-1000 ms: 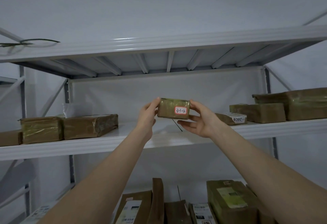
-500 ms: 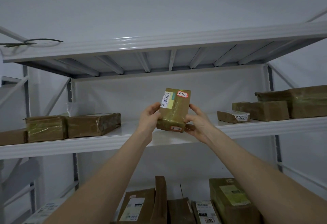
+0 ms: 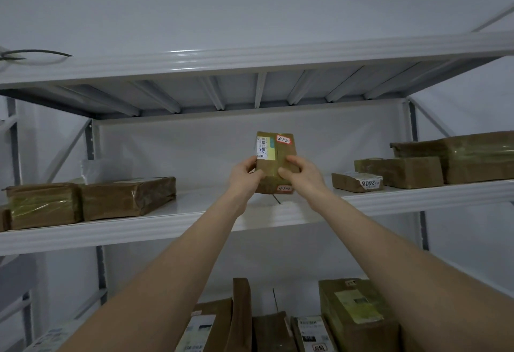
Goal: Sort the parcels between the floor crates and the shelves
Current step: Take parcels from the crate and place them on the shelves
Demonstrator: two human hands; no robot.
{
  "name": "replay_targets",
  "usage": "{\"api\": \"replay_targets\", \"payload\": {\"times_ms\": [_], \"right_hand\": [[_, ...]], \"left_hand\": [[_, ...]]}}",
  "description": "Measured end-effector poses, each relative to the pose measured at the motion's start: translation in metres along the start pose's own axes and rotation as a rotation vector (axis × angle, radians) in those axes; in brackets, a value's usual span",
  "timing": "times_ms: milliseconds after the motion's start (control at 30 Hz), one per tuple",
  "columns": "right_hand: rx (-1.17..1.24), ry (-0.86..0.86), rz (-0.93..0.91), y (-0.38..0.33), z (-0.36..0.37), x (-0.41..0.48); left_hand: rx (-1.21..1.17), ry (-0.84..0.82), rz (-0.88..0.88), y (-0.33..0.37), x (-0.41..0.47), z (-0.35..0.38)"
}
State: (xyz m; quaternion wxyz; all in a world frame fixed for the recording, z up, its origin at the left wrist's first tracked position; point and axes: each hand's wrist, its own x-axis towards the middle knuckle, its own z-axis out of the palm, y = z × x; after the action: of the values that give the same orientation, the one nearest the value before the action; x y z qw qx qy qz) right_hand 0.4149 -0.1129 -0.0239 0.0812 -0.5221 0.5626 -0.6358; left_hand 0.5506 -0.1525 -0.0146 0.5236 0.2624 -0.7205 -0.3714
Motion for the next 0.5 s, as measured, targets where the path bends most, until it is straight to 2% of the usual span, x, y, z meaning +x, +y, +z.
{"api": "replay_targets", "payload": {"times_ms": [67, 167, 267, 367, 433, 500], "right_hand": [[-0.226, -0.064, -0.029, 0.001, -0.003, 0.01], [-0.555, -0.088, -0.034, 0.01, -0.006, 0.024], [-0.719, -0.148, -0.01, 0.023, -0.006, 0.034], [-0.897, -0.106, -0.011, 0.021, 0.001, 0.037], [-0.924, 0.02, -0.098, 0.006, 0.02, 0.036], [-0.825, 0.028, -0.243, -0.016, 0.055, 0.031]], "left_hand": [[0.02, -0.011, -0.041, -0.002, 0.011, 0.01], [-0.107, -0.003, -0.179, -0.007, 0.024, 0.022], [-0.16, -0.018, -0.274, -0.015, 0.027, 0.022], [-0.012, -0.054, -0.169, -0.02, 0.025, -0.004], [0.108, 0.064, -0.056, -0.02, 0.025, -0.035], [0.215, 0.208, 0.04, -0.021, 0.027, -0.073]]}}
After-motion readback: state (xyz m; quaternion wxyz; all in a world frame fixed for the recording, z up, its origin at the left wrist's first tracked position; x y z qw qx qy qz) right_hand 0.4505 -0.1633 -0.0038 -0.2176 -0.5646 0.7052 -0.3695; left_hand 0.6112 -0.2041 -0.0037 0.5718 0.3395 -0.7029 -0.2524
